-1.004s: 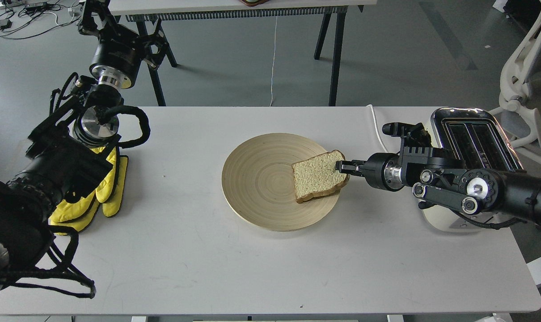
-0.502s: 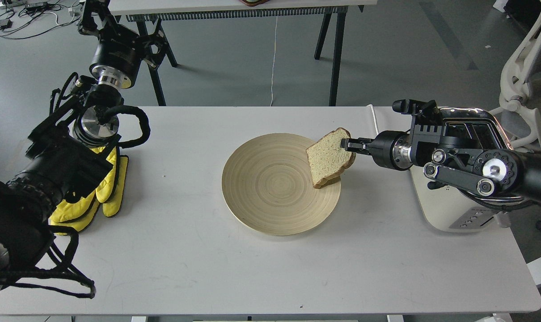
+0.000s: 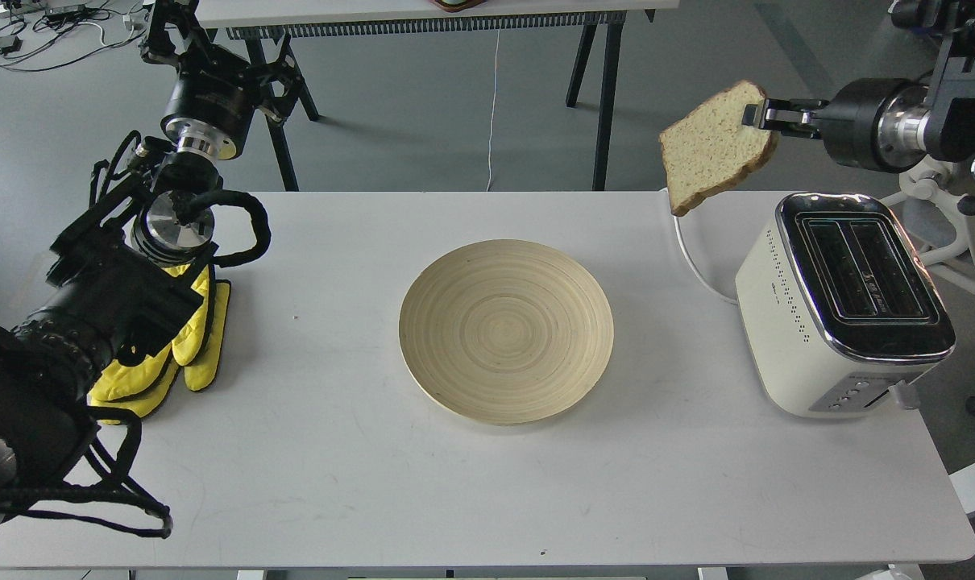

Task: Put bread in toaster with right arm
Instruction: 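Lift the bread slice with the right gripper up over the toaster, then lower the bread into the toaster slot and open the right gripper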

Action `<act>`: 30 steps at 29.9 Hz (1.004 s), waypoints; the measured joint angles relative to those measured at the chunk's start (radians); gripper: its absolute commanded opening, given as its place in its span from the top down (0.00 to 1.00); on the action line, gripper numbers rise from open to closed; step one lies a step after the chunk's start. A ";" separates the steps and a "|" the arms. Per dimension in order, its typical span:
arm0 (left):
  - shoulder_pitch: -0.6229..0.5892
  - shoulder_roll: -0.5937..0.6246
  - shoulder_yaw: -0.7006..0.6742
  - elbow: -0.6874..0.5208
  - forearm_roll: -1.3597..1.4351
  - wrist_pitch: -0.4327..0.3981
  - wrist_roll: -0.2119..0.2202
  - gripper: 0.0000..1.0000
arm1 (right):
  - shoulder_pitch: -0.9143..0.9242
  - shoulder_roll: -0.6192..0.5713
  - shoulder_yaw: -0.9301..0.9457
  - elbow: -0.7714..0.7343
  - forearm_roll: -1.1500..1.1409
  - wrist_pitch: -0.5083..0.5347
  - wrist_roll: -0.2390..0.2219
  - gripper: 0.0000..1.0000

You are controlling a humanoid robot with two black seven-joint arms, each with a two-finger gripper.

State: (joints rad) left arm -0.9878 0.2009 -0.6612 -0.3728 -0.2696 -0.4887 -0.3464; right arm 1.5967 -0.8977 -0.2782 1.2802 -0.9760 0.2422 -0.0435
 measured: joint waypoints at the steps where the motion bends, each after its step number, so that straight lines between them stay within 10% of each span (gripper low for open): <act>1: 0.000 0.000 0.000 0.000 0.000 0.000 0.000 0.00 | 0.020 -0.023 -0.011 0.019 -0.010 0.010 -0.004 1.00; 14: 0.000 -0.001 0.000 0.000 0.000 0.000 0.000 0.00 | 0.105 -0.344 -0.095 0.197 -0.225 0.094 -0.033 1.00; 30: -0.002 0.000 0.000 0.000 0.001 0.000 0.001 0.00 | 0.029 -0.344 -0.143 0.210 -0.255 0.098 -0.032 1.00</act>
State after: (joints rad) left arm -0.9896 0.2010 -0.6611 -0.3728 -0.2684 -0.4887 -0.3451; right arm 1.6254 -1.2421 -0.4215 1.4903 -1.2311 0.3398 -0.0752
